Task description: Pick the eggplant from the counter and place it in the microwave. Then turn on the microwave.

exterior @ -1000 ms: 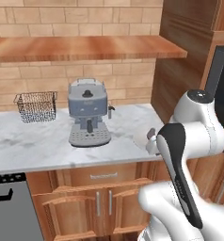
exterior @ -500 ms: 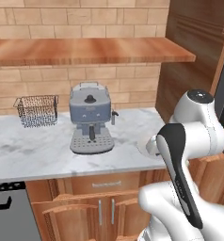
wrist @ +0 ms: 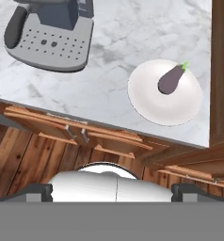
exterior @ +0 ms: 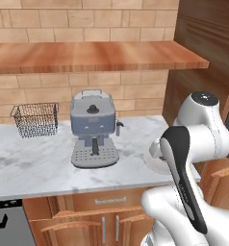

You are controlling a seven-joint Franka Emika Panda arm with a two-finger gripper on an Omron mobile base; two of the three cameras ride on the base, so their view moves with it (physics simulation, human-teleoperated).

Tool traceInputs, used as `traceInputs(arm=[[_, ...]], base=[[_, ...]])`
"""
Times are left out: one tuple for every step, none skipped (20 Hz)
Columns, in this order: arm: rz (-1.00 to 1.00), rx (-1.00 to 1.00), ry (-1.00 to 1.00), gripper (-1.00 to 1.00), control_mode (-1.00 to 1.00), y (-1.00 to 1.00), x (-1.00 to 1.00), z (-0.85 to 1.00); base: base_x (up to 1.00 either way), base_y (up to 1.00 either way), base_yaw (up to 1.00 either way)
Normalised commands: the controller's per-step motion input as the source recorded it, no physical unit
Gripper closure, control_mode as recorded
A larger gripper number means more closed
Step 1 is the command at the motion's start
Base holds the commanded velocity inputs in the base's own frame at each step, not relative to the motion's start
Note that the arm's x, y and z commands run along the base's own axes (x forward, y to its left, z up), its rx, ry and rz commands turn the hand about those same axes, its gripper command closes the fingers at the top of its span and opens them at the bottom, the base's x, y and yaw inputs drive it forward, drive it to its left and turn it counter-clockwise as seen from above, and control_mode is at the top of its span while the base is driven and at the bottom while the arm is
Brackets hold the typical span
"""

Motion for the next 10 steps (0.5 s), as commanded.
traceInputs(arm=[[0.00,0.00,0.00,-1.00,1.00,0.00,0.00,0.00],[0.00,0.00,0.00,-1.00,1.00,0.00,0.00,0.00],[0.00,0.00,0.00,-1.00,1.00,0.00,0.00,0.00],[0.00,0.00,0.00,-1.00,1.00,0.00,0.00,0.00],[0.00,0.00,0.00,-1.00,1.00,0.00,0.00,0.00],[0.00,0.00,0.00,-1.00,1.00,0.00,0.00,0.00],[0.00,0.00,0.00,-1.00,1.00,0.00,0.00,0.00],[0.00,0.00,0.00,-1.00,1.00,0.00,0.00,0.00],[0.00,0.00,0.00,-1.00,1.00,0.00,0.00,0.00],[0.00,0.00,0.00,-1.00,1.00,0.00,0.00,0.00]], base=[[0.45,0.01,0.00],[0.34,0.00,0.00],[0.31,0.00,0.00],[0.24,0.00,0.00],[0.17,0.00,0.00],[0.11,0.00,0.00],[0.00,0.00,0.00],[0.00,0.00,0.00],[0.00,0.00,0.00],[0.00,0.00,0.00]])
